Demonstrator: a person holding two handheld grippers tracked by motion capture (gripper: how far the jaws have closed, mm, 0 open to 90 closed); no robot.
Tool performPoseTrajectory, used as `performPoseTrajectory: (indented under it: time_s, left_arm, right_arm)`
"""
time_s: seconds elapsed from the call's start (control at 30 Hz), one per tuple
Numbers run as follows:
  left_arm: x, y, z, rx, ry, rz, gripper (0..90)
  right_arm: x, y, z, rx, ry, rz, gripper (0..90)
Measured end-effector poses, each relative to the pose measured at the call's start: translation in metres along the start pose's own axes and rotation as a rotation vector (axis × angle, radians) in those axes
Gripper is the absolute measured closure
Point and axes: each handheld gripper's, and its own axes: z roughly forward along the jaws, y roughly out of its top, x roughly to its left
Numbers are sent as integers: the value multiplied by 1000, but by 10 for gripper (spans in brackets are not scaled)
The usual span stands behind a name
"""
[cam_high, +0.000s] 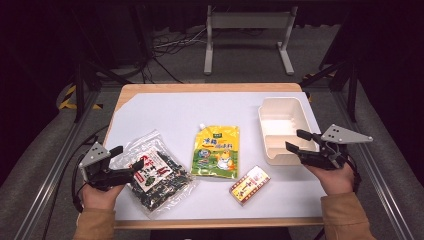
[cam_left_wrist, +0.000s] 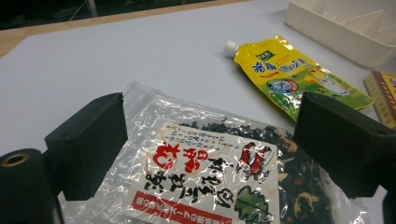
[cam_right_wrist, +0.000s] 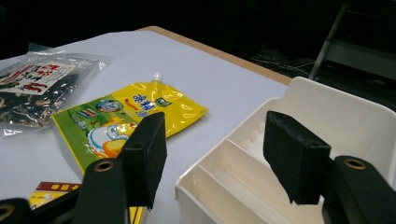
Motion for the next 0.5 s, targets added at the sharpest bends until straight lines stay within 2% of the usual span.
performPoseTrajectory:
  time_s: [0.07, 0.13, 0.2, 0.43, 0.5]
  left_arm:
    - [4, 1, -2, -6, -6, -14, 96]
    - [9, 2, -3, 3, -21, -52, 95]
    - [14, 4, -4, 11, -11, -74, 96]
    - [24, 9, -7, 22, 34, -81, 99]
    - [29, 8, -4, 30, 51, -99, 59]
  right_arm:
    - [1, 1, 0, 11, 17, -25, 406]
    - [2, 1, -1, 19, 21, -40, 406]
    - [3, 1, 0, 27, 22, -48, 411]
    - [6, -3, 3, 68, 25, -45, 407]
    - [7, -4, 4, 75, 24, -35, 404]
